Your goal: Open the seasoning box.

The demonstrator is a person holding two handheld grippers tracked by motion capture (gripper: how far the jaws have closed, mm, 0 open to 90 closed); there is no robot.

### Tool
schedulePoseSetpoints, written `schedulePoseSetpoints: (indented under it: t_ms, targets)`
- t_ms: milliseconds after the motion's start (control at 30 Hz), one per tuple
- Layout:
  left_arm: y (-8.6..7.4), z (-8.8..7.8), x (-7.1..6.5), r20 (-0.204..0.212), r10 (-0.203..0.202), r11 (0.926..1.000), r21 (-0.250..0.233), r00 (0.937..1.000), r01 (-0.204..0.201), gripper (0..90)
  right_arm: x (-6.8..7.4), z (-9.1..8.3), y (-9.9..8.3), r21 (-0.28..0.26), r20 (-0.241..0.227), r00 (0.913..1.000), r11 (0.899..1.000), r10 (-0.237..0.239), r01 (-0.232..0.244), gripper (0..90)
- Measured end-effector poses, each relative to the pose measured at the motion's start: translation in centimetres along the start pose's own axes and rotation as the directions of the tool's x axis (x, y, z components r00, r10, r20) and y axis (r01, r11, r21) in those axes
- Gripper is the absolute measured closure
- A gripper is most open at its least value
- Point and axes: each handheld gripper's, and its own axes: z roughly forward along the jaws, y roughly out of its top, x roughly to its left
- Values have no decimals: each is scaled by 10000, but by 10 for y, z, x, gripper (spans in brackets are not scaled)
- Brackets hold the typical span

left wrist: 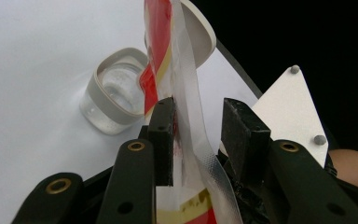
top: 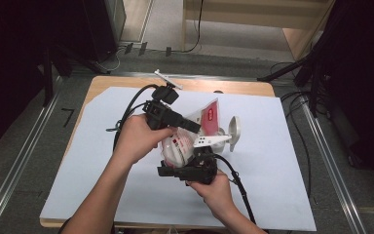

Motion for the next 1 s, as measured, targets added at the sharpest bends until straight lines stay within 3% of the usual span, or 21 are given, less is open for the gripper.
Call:
schedulePoseSetpoints:
  t_ms: [267,433,600,700,1000]
  targets:
    - [10,0,4,118,66,9987,510,9999,-72,662,-1,-3,2,-58,-345,9994,10000,75,-77,644]
    - [15,2,5,117,178,9968,779,9998,-187,671,-2,-4,1,-28,-285,9996,10000,1,-2,645]
    - [19,2,3,-150,47,9959,908,9999,-33,716,-2,-4,2,-98,-321,9995,9999,39,-43,646]
    - [20,1,1,-285,184,9957,917,9994,-157,717,-2,-2,4,-196,-393,9992,9997,112,-120,646]
    - [22,0,4,-373,272,9960,864,9989,-239,726,-1,9,7,-549,131,9995,9981,302,-294,645]
